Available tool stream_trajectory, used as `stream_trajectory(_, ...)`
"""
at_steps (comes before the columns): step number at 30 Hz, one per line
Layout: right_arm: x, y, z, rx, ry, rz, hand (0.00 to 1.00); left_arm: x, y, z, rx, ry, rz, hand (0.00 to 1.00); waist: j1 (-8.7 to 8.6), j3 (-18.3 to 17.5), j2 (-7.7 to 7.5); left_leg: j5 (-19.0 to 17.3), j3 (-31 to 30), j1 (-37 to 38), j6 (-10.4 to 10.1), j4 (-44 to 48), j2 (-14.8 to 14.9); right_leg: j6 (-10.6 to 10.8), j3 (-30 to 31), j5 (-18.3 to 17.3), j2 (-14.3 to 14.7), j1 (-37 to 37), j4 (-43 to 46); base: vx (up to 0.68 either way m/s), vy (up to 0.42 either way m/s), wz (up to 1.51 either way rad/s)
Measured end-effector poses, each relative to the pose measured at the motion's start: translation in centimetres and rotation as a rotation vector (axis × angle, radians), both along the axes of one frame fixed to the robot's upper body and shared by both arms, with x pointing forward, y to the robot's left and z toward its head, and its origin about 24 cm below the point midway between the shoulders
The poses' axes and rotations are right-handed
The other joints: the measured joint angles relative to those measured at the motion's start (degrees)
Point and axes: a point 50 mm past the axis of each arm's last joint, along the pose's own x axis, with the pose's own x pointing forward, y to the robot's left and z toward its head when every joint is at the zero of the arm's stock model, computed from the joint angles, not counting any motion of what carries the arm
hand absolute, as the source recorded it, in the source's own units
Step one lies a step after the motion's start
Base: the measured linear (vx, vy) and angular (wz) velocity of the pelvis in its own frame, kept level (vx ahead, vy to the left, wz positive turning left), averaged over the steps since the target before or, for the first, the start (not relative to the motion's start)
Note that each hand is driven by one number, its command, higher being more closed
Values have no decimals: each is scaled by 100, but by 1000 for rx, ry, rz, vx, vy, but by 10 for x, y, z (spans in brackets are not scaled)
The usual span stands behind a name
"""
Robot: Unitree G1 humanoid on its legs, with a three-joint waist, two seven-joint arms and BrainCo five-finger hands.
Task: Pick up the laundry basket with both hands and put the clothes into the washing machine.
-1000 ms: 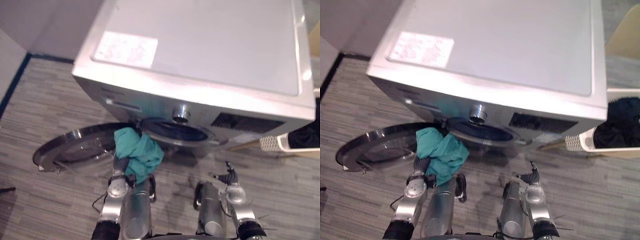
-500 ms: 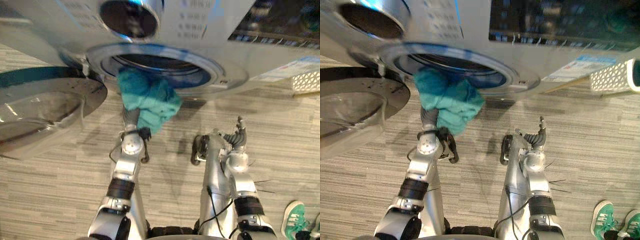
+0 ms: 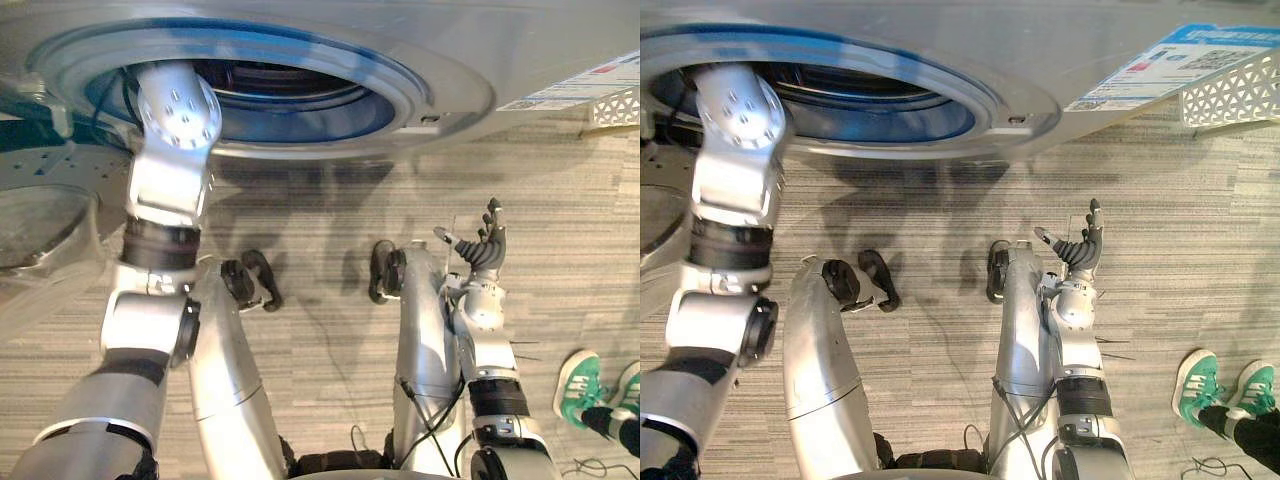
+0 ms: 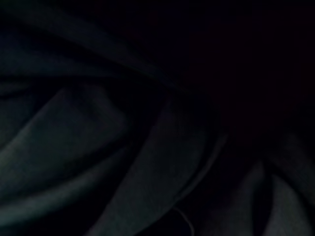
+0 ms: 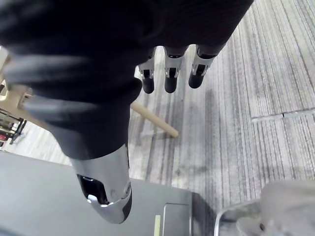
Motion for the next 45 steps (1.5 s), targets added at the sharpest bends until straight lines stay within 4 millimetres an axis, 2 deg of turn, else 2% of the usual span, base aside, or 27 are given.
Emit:
stream_trajectory(1,1,0,3,-2,-9,0,0,-1,1,10,-16,-21,9,0,-10,0,-1,0,-13,-41,0,1,0,0,-15,0,1,-25,-3,35,-18,1)
stream_trajectory(3,4,-1,2,-4,-6,2,0,3,3,13,-25,-9,23,0,-14,1,-2,0,-24,-54,0,-1,0,0,-40,0,2,-28,-11,20,-11,0)
stream_trajectory(6,6,-1,2,8,-12,3,0,22,11,5,-3,116,78,0,-38,2,-5,31,-106,-189,-52,-3,-2,-19,-127,10,24,-85,-36,0,0,0)
stream_trajectory(9,7,-4,5,29,-26,-6,0,34,13,-2,63,204,155,0,-37,16,-33,57,-169,-325,-67,-2,-8,-37,-154,20,49,-210,-27,8,-12,1)
stream_trajectory(15,9,-7,4,38,-29,-14,0,52,-2,-24,260,353,277,0,-11,38,-76,77,-301,-446,-103,19,-16,-39,-260,19,44,-253,19,40,-29,2)
stream_trajectory(24,8,-18,-2,21,5,-23,0,47,-7,-30,363,326,360,0,22,35,-75,235,-322,-408,-127,-109,-113,-69,-286,27,-94,-214,18,3,-27,8)
stream_trajectory(27,8,-20,-6,20,26,-28,0,38,-4,-37,365,285,396,0,58,34,-74,350,-332,-351,-130,-256,-137,-106,-351,48,-130,-128,-81,19,-44,11)
stream_trajectory(29,7,-20,-13,24,55,-31,0,34,-1,-53,363,290,401,0,92,28,-70,387,-351,-187,-170,-374,-194,-123,-420,43,-142,73,-176,48,-50,7)
stream_trajectory(30,4,-21,-18,26,74,-34,0,33,0,-71,349,322,385,0,130,25,-68,412,-367,24,-207,-505,-202,-149,-445,29,-166,266,-259,48,-50,8)
stream_trajectory(31,3,-21,-19,26,80,-32,0,33,1,-76,343,332,379,0,139,24,-68,419,-362,81,-211,-536,-206,-152,-453,27,-176,317,-282,51,-65,9)
stream_trajectory(32,1,-18,-25,30,106,-20,0,33,1,-96,321,378,347,0,189,22,-67,448,-337,302,-230,-683,-212,-157,-483,24,-197,528,-384,37,-59,10)
stream_trajectory(33,-1,-10,-35,48,147,6,0,30,-6,-122,305,428,286,0,193,10,-56,505,-333,623,-250,-917,-225,-167,-559,21,-215,874,-588,61,-85,11)
stream_trajectory(35,-5,-5,-45,66,187,12,0,29,-12,-148,240,499,221,0,216,6,-56,567,-317,952,-268,-1165,-262,-179,-608,26,-231,1210,-793,52,-70,16)
stream_trajectory(36,-14,-5,-60,80,243,7,0,24,-18,-185,156,600,138,0,292,-46,-24,647,-297,1368,-321,-1535,-336,-208,-691,36,-276,1625,-1074,47,-74,21)
stream_trajectory(37,-18,-5,-65,84,265,5,0,20,-19,-199,125,635,114,0,325,-56,-18,694,-291,1540,-329,-1676,-361,-236,-734,44,-299,1799,-1179,91,-130,29)
stream_trajectory(39,-34,-5,-85,87,356,3,0,-1,-15,-259,16,801,52,0,377,-150,-19,835,-275,2259,-402,-2275,-428,-313,-856,60,-324,2526,-1645,74,-111,20)
stream_trajectory(40,-38,-5,-90,82,378,1,0,-8,-13,-275,-15,851,42,0,405,-248,-14,864,-261,2405,-419,-2427,-443,-320,-910,64,-320,2668,-1776,80,-96,16)
stream_trajectory(41,-49,-7,-101,71,425,-10,0,-22,-11,-305,-65,951,21,0,472,-523,-14,981,-250,2656,-443,-2777,-510,-348,-1001,83,-330,2921,-2045,98,-93,17)
stream_trajectory(42,-55,-9,-105,68,445,-16,0,-30,-10,-318,-86,993,14,0,485,-606,-10,1039,-243,2843,-465,-2972,-530,-364,-1044,94,-333,3107,-2198,144,-91,26)
stream_trajectory(43,-66,-11,-117,69,496,-24,0,-48,-6,-348,-121,1099,-8,0,523,-643,-5,1175,-224,3540,-509,-3502,-591,-419,-1157,179,-340,3796,-2627,176,-90,22)
stream_trajectory(45,-81,-11,-132,76,573,-25,0,-69,-2,-383,-157,1241,-38,0,544,-897,30,1320,-184,4169,-533,-4079,-603,-422,-1305,260,-319,4437,-3149,190,-62,16)
